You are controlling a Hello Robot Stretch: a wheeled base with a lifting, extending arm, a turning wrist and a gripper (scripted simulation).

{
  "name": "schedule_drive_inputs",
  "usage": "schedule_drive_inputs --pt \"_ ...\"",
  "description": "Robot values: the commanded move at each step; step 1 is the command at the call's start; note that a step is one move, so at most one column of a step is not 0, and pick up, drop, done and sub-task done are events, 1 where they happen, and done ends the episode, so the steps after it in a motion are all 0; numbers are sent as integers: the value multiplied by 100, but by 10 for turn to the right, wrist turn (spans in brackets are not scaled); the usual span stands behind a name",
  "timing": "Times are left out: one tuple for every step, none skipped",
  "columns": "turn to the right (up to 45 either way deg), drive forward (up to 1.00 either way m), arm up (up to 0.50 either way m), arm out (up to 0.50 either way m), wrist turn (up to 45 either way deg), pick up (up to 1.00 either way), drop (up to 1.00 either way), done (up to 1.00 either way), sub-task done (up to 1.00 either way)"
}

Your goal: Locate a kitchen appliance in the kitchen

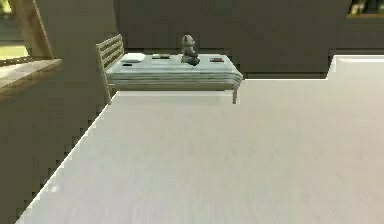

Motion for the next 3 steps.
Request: schedule_drive_inputs --pt "420 0 0 0 0 0 0 0 0" --pt "0 40 0 0 0 0 0 0 0" --pt "180 0 0 0 0 0 0 0 0"
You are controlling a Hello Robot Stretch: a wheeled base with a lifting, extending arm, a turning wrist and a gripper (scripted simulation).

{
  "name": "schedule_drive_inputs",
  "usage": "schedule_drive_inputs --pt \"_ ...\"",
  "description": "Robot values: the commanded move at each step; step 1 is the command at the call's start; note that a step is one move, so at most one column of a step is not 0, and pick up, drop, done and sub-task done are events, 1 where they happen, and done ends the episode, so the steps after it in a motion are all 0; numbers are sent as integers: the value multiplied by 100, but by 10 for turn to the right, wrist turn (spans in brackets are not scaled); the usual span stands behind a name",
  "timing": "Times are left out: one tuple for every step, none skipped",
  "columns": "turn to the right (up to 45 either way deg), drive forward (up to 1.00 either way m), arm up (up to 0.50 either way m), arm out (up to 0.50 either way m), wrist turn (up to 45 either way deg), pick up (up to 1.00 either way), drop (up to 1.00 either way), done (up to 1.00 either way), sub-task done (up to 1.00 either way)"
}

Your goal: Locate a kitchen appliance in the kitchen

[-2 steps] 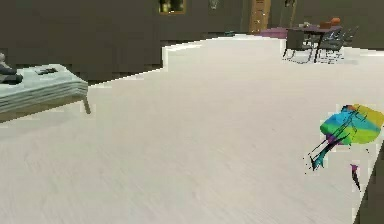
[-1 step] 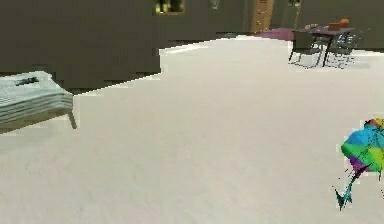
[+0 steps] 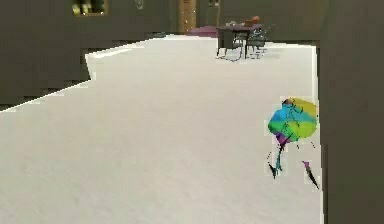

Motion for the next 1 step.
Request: schedule_drive_inputs --pt "0 100 0 0 0 0 0 0 0"
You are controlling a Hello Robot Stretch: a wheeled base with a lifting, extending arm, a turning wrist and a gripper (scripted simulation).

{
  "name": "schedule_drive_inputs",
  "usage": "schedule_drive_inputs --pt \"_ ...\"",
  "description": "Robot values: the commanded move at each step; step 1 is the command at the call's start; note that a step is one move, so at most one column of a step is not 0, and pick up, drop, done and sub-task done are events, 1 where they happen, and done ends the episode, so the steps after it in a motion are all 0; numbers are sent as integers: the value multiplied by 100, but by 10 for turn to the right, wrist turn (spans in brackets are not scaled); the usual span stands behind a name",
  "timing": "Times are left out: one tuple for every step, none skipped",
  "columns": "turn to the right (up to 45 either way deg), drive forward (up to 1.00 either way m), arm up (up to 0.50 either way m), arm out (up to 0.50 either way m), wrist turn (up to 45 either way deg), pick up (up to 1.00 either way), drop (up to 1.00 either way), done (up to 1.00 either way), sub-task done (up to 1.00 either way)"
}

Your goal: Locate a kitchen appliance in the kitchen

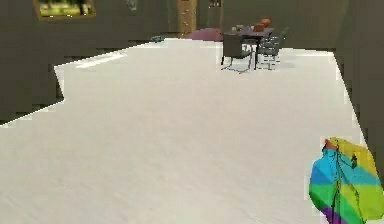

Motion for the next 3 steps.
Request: schedule_drive_inputs --pt "0 100 0 0 0 0 0 0 0" --pt "0 100 0 0 0 0 0 0 0" --pt "0 100 0 0 0 0 0 0 0"
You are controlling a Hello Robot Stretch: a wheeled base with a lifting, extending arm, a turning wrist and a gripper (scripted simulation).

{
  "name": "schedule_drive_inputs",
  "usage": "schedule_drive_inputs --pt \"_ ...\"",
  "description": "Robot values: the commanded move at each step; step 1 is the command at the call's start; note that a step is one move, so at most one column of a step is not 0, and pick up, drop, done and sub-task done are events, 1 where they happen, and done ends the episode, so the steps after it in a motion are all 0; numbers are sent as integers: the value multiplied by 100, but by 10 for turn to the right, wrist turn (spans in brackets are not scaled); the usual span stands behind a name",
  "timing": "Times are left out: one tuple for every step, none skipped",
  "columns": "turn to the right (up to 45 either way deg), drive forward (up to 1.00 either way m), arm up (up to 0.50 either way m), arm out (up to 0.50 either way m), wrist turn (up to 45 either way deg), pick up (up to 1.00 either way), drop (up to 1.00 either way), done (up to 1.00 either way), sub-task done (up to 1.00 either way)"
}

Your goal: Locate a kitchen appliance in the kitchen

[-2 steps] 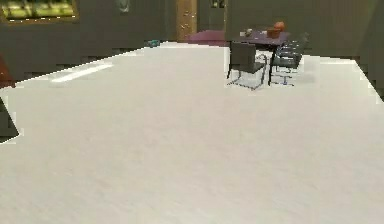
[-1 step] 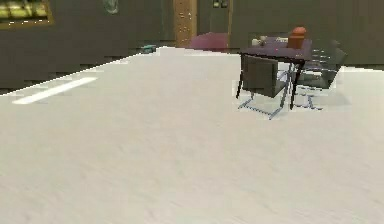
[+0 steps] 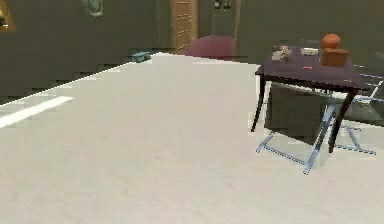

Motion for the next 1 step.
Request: schedule_drive_inputs --pt "0 100 0 0 0 0 0 0 0"
